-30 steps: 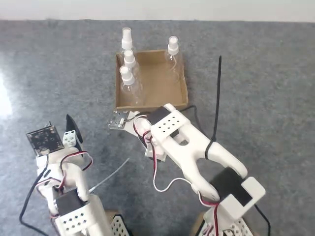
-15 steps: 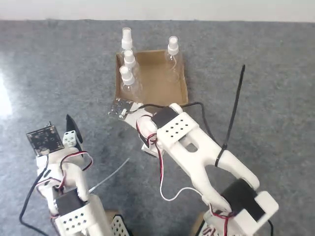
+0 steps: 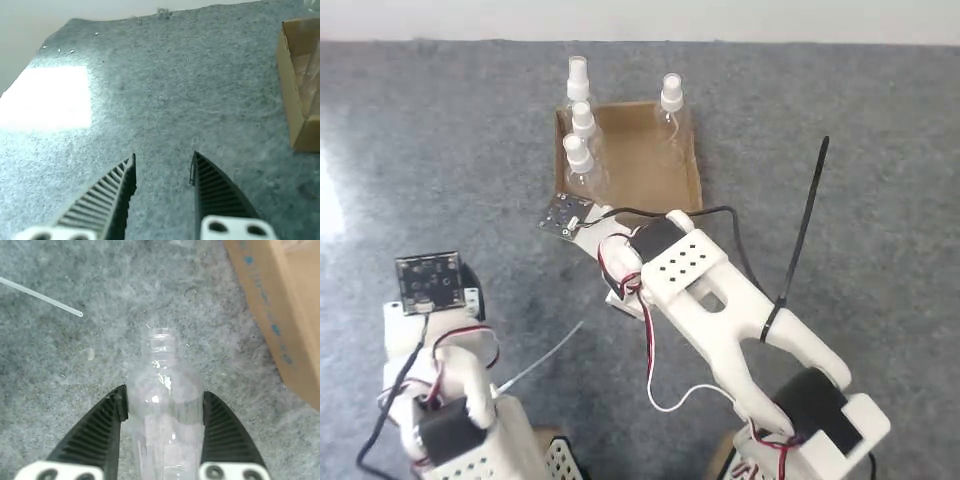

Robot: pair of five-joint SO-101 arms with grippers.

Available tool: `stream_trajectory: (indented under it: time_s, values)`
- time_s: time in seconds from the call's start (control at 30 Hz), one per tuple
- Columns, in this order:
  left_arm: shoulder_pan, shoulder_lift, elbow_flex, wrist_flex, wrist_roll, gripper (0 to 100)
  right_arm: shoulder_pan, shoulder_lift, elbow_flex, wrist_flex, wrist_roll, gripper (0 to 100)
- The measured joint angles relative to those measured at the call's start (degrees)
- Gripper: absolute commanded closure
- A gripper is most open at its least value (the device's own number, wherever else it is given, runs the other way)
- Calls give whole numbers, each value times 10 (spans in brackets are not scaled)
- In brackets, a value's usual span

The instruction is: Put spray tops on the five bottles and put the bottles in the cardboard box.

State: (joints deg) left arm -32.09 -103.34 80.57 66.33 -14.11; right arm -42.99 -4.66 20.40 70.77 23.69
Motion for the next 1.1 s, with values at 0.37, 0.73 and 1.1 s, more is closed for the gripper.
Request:
stream_trajectory:
  time_s: [0.37,0.73,1.1]
  values:
    - [2,0,-56,111,-113,829,54,0,0,-42,-1,914]
    - [2,46,-94,125,-125,801,55,0,1,-44,-1,913]
    - [2,282,-215,178,-204,776,55,0,1,-44,-1,912]
